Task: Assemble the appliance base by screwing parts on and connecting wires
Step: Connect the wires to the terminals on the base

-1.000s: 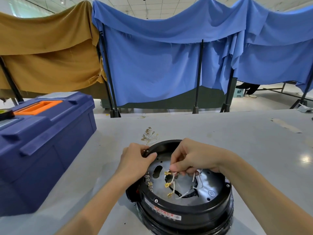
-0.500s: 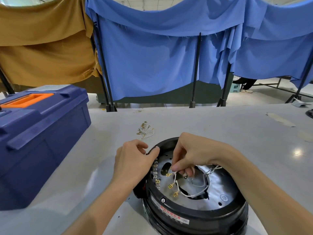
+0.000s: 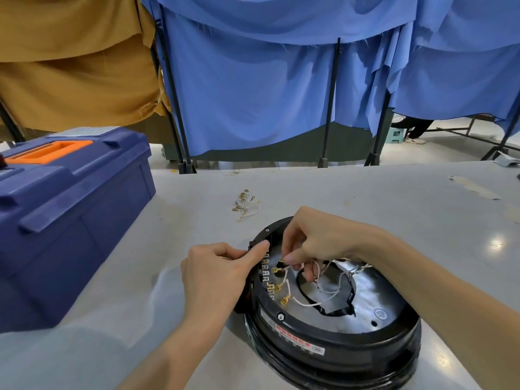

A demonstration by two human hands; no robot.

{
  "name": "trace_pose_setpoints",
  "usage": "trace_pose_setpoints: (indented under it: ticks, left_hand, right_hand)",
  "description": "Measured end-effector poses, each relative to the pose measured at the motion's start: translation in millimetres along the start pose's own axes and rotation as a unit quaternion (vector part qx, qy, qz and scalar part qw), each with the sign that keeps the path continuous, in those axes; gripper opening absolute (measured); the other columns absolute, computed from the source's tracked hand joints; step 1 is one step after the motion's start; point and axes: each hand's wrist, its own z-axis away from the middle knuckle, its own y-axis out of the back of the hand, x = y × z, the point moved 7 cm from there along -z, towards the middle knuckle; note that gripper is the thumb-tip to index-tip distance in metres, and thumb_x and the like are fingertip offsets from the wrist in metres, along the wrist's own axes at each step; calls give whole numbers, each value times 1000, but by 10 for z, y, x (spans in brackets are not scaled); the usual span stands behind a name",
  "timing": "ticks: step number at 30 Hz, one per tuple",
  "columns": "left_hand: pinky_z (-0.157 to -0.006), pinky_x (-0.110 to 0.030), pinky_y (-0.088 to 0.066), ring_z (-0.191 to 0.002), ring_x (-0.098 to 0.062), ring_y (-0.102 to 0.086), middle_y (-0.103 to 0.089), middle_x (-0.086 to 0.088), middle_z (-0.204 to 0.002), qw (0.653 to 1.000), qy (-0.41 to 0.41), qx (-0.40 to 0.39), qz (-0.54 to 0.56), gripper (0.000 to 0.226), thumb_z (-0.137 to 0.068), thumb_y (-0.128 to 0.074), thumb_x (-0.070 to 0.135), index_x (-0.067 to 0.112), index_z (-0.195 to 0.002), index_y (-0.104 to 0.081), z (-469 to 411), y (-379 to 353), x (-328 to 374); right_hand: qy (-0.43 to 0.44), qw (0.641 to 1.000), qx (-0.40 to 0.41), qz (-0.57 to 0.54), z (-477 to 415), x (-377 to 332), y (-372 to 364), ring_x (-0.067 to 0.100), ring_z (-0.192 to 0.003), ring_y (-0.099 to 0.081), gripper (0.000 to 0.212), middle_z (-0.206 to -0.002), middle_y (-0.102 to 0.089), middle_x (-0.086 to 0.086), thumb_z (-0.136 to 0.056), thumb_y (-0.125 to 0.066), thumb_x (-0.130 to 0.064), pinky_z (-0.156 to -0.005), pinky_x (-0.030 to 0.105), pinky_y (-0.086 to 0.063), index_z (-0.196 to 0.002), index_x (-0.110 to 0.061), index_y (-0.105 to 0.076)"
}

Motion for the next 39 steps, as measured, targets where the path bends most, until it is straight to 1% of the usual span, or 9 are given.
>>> trace_pose_setpoints:
  ticks: [4, 7, 11, 15, 21, 27, 31, 37, 39]
  left_hand:
    - [-68, -38, -55, -56, -15, -63, -67, 6, -53, 999, 7, -3, 33, 28, -60, -86, 50, 24, -56, -74, 35, -13, -24]
    - [-72, -40, -57, -60, -12, -67, -69, 8, -56, 999, -2, 15, 49, 23, -62, -86, 45, 25, -58, -75, 62, -14, -27]
    - [-72, -42, -58, -64, -13, -69, -71, 8, -61, 997, -5, 29, 75, 18, -64, -88, 39, 25, -61, -76, 78, -29, -58]
    - [-70, -40, -56, -65, -18, -67, -71, 5, -63, 995, 7, 28, 93, 17, -64, -88, 36, 27, -59, -75, 58, -47, -107]
    - [-64, -30, -51, -60, -12, -64, -70, 5, -62, 994, 8, 33, 105, 17, -64, -88, 34, 27, -58, -74, 55, -48, -118]
    - [-67, -36, -54, -63, -16, -65, -70, 4, -62, 993, 12, 35, 113, 17, -65, -87, 35, 26, -59, -74, 61, -59, -136]
    - [-72, -44, -56, -65, -17, -66, -69, 4, -63, 993, 1, 36, 110, 19, -67, -87, 32, 23, -57, -74, 73, -60, -116]
    - [-72, -43, -54, -63, -15, -64, -68, 4, -63, 993, -4, 43, 113, 21, -69, -86, 31, 22, -56, -73, 79, -57, -116]
    - [-68, -39, -53, -63, -13, -64, -68, 5, -63, 992, -8, 45, 117, 21, -69, -86, 32, 22, -55, -73, 85, -55, -116]
  right_hand:
    - [-17, 1000, -6, 21, -40, -17, -60, 18, -47, -62, 12, -55, -63, 5, -91, -64, -2, -44, 21, -48, -82, 5, -66]
    - [-24, 999, 0, 42, -75, -17, -84, 13, -41, -58, 12, -44, -59, -2, -92, -62, -2, -40, 16, -42, -84, 6, -65]
    - [-10, 998, 28, 62, -102, -54, -83, 12, -39, -51, 13, -40, -57, -1, -91, -62, -5, -42, 12, -39, -81, 2, -67]
    - [-3, 997, 50, 56, -126, -68, -99, 12, -38, -48, 12, -45, -58, 7, -89, -64, -6, -44, 13, -39, -78, -2, -68]
    - [-10, 997, 55, 48, -129, -31, -118, 13, -37, -45, 14, -46, -58, 10, -89, -62, -5, -40, 14, -37, -77, 0, -67]
    - [-11, 998, 50, 37, -127, -13, -128, 8, -34, -47, 18, -46, -59, 7, -90, -63, -5, -39, 11, -35, -72, -7, -63]
    - [-2, 998, 54, 39, -132, -23, -135, 12, -37, -46, 16, -46, -59, 9, -89, -64, -6, -41, 13, -37, -73, -6, -65]
    - [4, 998, 61, 33, -132, -27, -130, 15, -42, -51, 13, -44, -58, 5, -89, -64, -6, -44, 14, -39, -76, -3, -66]
    - [3, 998, 63, 28, -135, -31, -129, 14, -41, -51, 15, -45, -58, 6, -90, -63, -4, -44, 13, -39, -75, -4, -65]
